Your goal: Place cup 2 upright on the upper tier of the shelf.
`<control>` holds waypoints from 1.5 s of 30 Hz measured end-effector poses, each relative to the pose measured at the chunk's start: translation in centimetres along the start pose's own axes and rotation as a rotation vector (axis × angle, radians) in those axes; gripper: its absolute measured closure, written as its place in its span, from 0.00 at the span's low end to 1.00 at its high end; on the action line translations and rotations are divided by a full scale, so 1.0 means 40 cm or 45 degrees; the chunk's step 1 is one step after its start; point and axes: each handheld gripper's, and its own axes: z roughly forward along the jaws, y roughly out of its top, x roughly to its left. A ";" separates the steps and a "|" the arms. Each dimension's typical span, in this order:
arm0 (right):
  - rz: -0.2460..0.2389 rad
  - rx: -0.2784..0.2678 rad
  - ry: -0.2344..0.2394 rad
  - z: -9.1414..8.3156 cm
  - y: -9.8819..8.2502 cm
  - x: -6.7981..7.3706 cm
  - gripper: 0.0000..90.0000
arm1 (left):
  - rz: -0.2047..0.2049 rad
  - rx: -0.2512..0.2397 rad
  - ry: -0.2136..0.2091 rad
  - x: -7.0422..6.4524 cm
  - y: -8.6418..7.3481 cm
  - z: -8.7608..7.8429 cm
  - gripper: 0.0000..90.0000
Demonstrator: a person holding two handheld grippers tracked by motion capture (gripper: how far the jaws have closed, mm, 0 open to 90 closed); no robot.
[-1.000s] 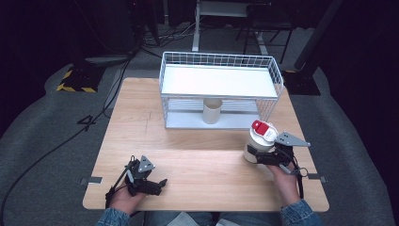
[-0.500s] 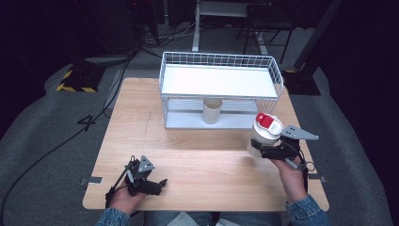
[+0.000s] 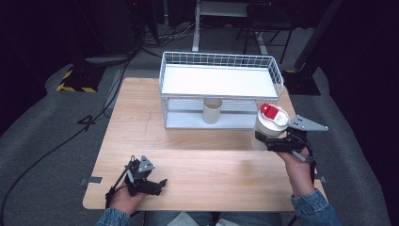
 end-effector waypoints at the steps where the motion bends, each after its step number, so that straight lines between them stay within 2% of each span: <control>1: 0.011 0.005 -0.004 -0.002 0.003 -0.001 0.12 | 0.005 0.001 0.002 0.001 0.000 0.000 0.01; 4: 0.021 0.006 -0.003 -0.005 0.016 -0.006 0.12 | -0.003 -0.001 -0.001 0.000 0.000 0.000 0.01; 15: -0.008 -0.017 -0.010 -0.024 0.086 -0.018 0.13 | -0.001 0.002 0.000 0.000 0.001 0.001 0.01; 22: -0.008 -0.033 0.012 -0.028 0.125 -0.022 0.13 | -0.005 0.000 -0.003 0.000 0.002 0.002 0.01; 30: -0.032 -0.045 0.027 -0.019 0.167 -0.021 0.13 | -0.001 0.000 0.000 0.001 0.002 0.001 0.01; 41: 0.004 -0.082 0.066 0.004 0.231 -0.039 0.13 | -0.012 0.002 0.008 -0.002 0.001 0.001 0.01; 45: -0.008 -0.084 0.064 0.014 0.251 -0.044 0.13 | -0.020 0.001 0.017 -0.002 0.001 0.001 0.01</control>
